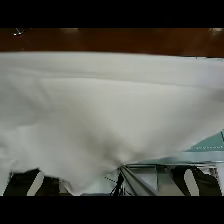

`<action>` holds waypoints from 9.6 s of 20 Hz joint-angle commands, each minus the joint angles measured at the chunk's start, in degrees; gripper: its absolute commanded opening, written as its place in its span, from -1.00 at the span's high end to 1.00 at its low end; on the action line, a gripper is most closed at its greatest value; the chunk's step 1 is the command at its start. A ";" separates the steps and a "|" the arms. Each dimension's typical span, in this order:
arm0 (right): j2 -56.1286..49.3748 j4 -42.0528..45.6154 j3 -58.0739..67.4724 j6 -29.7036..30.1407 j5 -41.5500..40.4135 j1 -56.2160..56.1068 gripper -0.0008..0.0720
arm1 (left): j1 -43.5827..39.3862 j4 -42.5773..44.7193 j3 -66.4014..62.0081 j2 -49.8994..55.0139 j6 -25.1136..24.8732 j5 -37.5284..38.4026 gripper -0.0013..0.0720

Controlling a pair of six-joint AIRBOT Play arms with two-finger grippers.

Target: Fold the shirts.

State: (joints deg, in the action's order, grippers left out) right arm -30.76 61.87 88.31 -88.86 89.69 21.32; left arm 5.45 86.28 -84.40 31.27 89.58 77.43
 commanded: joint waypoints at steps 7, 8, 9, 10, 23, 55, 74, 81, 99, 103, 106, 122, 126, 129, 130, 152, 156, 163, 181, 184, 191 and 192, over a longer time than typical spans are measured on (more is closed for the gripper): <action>-22.84 -10.60 -26.21 12.15 -25.49 -0.07 0.90 | -0.13 -13.00 15.32 29.09 -0.37 -24.48 0.91; -27.41 -13.44 -25.92 13.79 -27.30 -0.17 0.90 | -0.13 -15.58 14.21 33.70 -0.37 -26.60 0.91; -32.00 -15.21 -25.05 14.71 -28.79 -0.83 0.90 | -0.13 -17.44 12.90 37.81 -0.35 -28.52 0.91; -36.79 -15.54 -23.50 15.06 -30.45 -2.08 0.90 | -0.13 -18.93 11.23 41.92 -0.35 -29.99 0.91; -61.94 -14.97 -5.53 11.15 -24.50 -5.68 0.90 | 3.76 -24.81 2.23 57.90 -7.02 -14.03 0.91; -18.23 -15.26 -62.47 17.59 -25.92 -0.92 -0.72 | 31.19 -31.34 58.29 31.32 -18.51 0.02 -0.96; -18.23 1.40 -59.34 9.90 -16.35 20.59 -0.72 | 9.53 -32.37 62.18 31.63 -19.06 -4.68 0.88; -18.25 2.99 -66.27 7.93 -14.29 15.80 -0.72 | 9.53 -32.37 62.20 31.63 -19.02 -4.96 0.91; -28.37 -6.71 -66.23 11.21 -24.74 11.61 -0.72 | 9.53 -32.35 62.20 31.63 -19.04 -5.77 0.91; -31.65 -14.43 -66.23 16.50 -27.10 11.61 -0.02 | 9.53 -32.63 62.16 31.63 -19.06 -5.92 0.91; -31.98 -18.18 -65.31 23.58 -23.85 11.61 0.90 | 9.60 -33.03 59.84 31.63 -19.08 -5.68 0.91; -52.15 -25.92 -30.47 16.33 -27.76 0.63 0.90 | 9.86 -50.29 10.27 63.41 -12.52 -6.03 0.91; -57.07 -25.81 -24.61 14.71 -27.54 -0.07 0.90 | 9.73 -50.27 2.12 70.01 -11.82 -3.63 0.91; -59.30 -25.73 -24.39 14.38 -27.69 -1.01 0.90 | 9.20 -48.57 1.62 72.48 -11.91 -3.78 0.91; -59.93 -25.81 -24.39 14.38 -28.55 -1.44 0.89 | 8.81 -46.82 1.62 73.24 -10.82 -3.52 0.90; -65.85 -18.71 -21.64 16.48 -23.93 1.57 -0.72 | 6.91 -49.05 38.03 31.34 -23.98 -19.89 -0.96; -68.54 -21.22 -21.64 16.96 -25.46 -2.58 -0.72 | 1.09 -49.05 38.03 33.20 -23.93 -20.92 -0.96; -64.15 -20.68 -20.24 16.98 -18.69 -4.31 0.90 | -5.01 -51.87 38.01 37.44 -24.00 -19.32 0.94; -7.41 -7.74 -31.06 6.27 -7.91 -4.22 0.90 | -41.35 -52.06 0.92 69.83 -13.40 -25.83 0.91; -7.13 -8.02 -31.06 5.90 -7.50 -4.24 0.90 | -48.24 -53.05 -3.06 74.88 -11.65 -25.83 0.91; -7.13 -9.09 -31.06 5.46 -7.32 -4.24 0.90 | -54.86 -62.36 -8.28 80.02 -12.98 -25.05 0.91; -7.13 -9.42 -31.06 5.46 -7.37 -4.24 0.90 | -53.05 -62.36 -8.28 79.60 -12.98 -23.45 0.91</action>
State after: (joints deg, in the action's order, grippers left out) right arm -38.02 52.97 57.30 -83.05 82.19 17.12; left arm -47.97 25.87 -91.35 110.08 76.73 52.31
